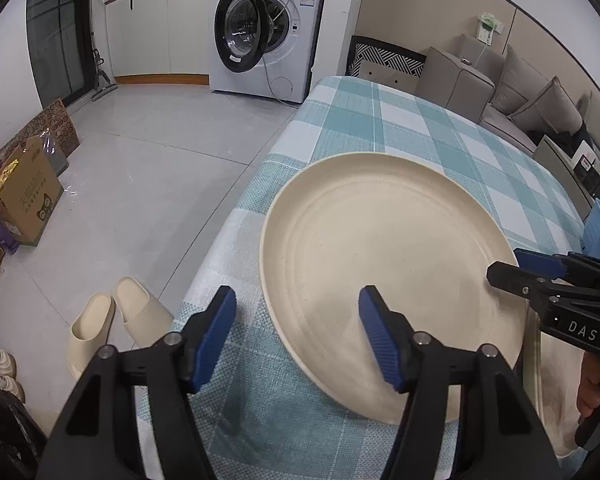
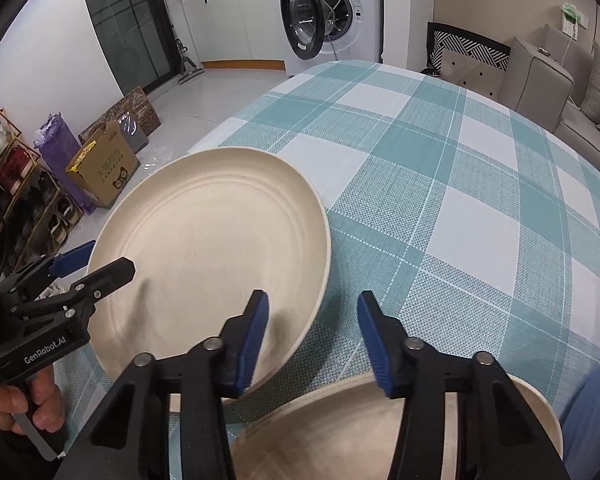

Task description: Organize plates and bowls

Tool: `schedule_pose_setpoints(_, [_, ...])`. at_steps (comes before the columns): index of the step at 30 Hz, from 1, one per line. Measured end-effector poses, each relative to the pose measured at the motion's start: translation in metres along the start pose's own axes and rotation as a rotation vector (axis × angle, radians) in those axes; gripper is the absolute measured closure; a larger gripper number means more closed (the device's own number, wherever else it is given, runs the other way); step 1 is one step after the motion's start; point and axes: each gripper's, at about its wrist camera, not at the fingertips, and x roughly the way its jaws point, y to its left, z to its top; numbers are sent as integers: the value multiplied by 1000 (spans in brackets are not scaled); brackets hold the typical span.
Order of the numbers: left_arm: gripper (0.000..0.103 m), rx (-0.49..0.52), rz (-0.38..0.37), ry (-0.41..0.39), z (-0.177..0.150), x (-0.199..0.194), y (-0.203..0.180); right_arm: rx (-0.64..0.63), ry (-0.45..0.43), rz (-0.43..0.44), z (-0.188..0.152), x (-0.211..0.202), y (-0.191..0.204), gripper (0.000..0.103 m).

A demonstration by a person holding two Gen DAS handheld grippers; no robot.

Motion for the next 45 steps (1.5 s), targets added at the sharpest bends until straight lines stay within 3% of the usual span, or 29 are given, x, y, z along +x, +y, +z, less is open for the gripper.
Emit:
schedule_pose_setpoints(7, [62,8,6,8,0,3,1,-20,-2,-12,-2,-1,4,66])
schedule_pose_setpoints(12, [74,23,-6,12,-1,2,0,-26,-4,-22,-3,0,6,79])
schedule_pose_setpoints(21, [79,30,-11,7,-1,-1,-3,-64,-20,-71,-6,-5,15,85])
schedule_pose_setpoints(45, [79,59,-29,-69,4,-33,-19,-54,-106,-98,-8,-43,10,85])
